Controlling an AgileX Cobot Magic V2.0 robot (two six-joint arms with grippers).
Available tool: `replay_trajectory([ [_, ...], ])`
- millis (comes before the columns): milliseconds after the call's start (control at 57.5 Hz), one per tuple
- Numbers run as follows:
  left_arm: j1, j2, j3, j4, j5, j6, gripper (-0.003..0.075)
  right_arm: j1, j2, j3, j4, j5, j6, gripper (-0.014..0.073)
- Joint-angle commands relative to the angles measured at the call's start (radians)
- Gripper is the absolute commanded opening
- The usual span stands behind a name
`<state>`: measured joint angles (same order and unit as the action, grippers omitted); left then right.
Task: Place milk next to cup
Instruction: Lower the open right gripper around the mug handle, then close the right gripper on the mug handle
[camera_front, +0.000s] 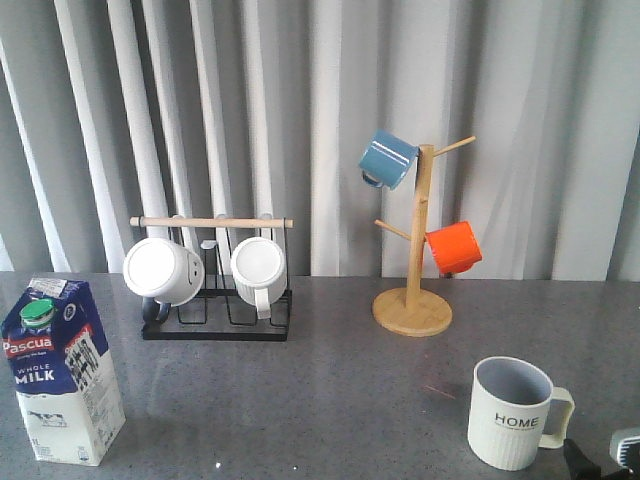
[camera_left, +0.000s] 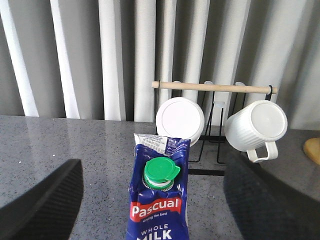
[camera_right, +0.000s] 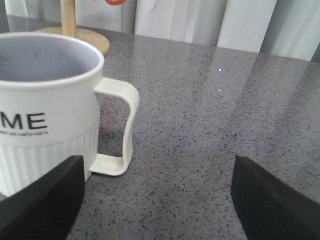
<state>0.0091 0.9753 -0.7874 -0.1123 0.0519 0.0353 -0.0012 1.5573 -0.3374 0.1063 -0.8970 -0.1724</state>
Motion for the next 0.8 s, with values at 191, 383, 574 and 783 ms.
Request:
replay_trajectory([
  [191,-0.001,-0.009,-0.035,-0.008,-0.075,-0.003,0.0555,-0.003,0.062,-0.11,0.016,-0.106,-0.01,0.0582],
  [383,-0.001,-0.009,-0.035,-0.008,-0.075,-0.003,0.0555,-0.02,0.063,-0.155,0.023,-0.092,0.003,0.0582],
  [574,-0.001,-0.009,-0.035,-0.008,-0.075,-0.003,0.0555,-0.054,0.063,-0.191,-0.018,-0.032,0.036,0.0582],
  [783,-0.001,-0.009,-0.035,-0.008,-0.075,-0.003,0.0555,-0.062,0.063,-0.19,-0.091,0.035,0.075,0.0582],
])
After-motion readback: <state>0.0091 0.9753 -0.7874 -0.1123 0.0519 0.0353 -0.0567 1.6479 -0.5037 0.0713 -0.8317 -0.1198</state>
